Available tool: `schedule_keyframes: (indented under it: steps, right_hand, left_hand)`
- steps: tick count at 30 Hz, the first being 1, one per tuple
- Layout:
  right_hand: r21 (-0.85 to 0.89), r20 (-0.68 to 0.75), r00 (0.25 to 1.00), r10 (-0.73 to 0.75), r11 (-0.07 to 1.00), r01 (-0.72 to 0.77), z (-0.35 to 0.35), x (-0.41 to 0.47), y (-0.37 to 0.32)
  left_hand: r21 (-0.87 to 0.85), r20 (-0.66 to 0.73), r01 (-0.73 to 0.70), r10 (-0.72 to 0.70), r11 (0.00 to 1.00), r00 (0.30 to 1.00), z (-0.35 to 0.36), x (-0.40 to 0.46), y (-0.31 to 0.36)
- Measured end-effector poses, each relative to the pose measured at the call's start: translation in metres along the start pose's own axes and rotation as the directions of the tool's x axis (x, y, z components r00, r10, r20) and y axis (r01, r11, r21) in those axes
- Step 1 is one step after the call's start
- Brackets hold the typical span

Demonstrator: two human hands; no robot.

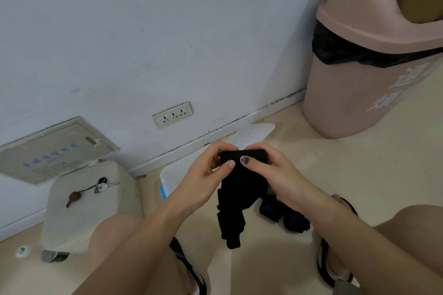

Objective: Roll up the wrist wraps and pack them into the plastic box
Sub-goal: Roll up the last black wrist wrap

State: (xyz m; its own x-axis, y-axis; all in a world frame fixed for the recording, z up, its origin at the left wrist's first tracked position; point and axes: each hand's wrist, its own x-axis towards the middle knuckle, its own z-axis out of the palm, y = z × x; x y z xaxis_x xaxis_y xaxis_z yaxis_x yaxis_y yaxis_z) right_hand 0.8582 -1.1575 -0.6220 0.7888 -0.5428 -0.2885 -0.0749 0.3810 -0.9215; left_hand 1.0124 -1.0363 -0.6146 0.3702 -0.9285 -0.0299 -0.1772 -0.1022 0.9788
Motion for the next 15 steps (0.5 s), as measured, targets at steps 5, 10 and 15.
schedule_keyframes:
  steps: [5,10,15]
  right_hand:
    - [0.038,0.037,0.999,0.009,0.999,-0.011,0.0,0.0003,-0.0003]
    - [-0.008,0.015,1.0,-0.015,1.0,0.015,0.004,0.0016,0.0023]
    - [0.0,-0.027,0.995,-0.095,0.995,0.096,0.0048,0.002,0.0028]
  left_hand:
    - [0.01,-0.015,-0.05,0.05,0.999,0.999,-0.0002,-0.0005,-0.0032]
    - [-0.001,-0.026,-0.073,0.073,0.997,0.997,0.0031,-0.0024,-0.0031]
    - [-0.043,0.0,0.025,-0.025,0.999,1.0,0.0019,-0.0002,-0.0018]
